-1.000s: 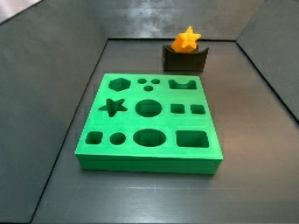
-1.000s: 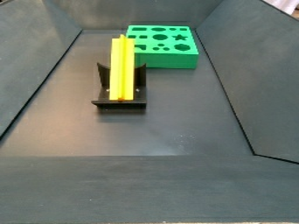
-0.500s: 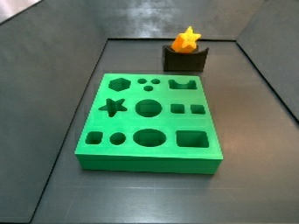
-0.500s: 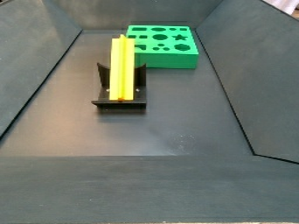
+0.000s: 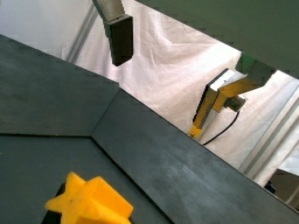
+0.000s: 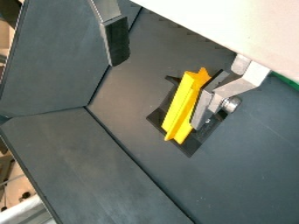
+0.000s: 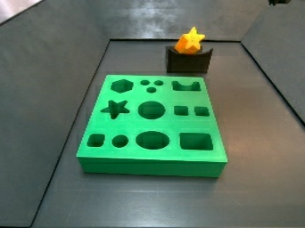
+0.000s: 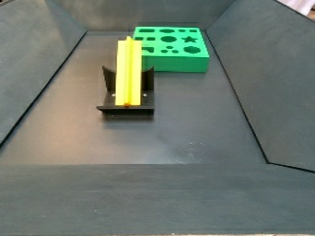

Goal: Pick up the star object. Move up. Place the star object on the fixture. Regrasp the star object. Move to above the board. Insert the star object.
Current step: Regrasp the star object, then move to above the board.

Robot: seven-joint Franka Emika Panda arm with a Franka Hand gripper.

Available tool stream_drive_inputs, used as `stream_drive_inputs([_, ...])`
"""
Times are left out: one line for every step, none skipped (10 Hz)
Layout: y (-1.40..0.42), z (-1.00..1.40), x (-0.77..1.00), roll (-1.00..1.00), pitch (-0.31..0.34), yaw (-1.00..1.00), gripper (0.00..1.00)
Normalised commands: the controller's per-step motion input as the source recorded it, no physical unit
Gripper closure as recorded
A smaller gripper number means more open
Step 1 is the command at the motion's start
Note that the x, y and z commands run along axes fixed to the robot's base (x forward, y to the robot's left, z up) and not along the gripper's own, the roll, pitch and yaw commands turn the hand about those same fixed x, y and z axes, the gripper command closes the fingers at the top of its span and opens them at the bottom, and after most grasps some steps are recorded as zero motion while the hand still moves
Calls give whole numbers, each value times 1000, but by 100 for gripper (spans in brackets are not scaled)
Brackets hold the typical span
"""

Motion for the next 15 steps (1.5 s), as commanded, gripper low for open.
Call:
stream_drive_inputs([46, -1000, 40, 138, -15, 213, 0])
stream_drive_inputs([44, -1000, 51, 132, -54, 177, 0])
stream_drive_inputs([37, -1000, 64, 106, -100, 132, 0])
stream_drive_inputs([36, -1000, 73, 85, -120, 98, 0])
stream_drive_inputs([34, -1000, 78, 75, -127, 65, 0])
stream_drive_inputs([29, -1000, 86, 75, -128, 22, 0])
stream_drive_inputs([26, -1000, 90, 77, -121, -3, 0])
stream_drive_inputs([26, -1000, 96, 75, -108, -25, 0])
stream_drive_inputs([20, -960, 96, 71, -89, -37, 0])
stream_drive_inputs([9, -734, 80, 68, -61, -49, 0])
stream_drive_inputs([6, -567, 72, 68, -39, -51, 0])
stream_drive_inputs([0, -408, 69, 66, -19, -44, 0])
stream_drive_inputs([-1, -251, 69, 67, -1, -36, 0])
stream_drive_inputs([0, 0, 0, 0, 0, 0, 100])
stream_drive_inputs([115, 1000, -174, 24, 136, 91, 100])
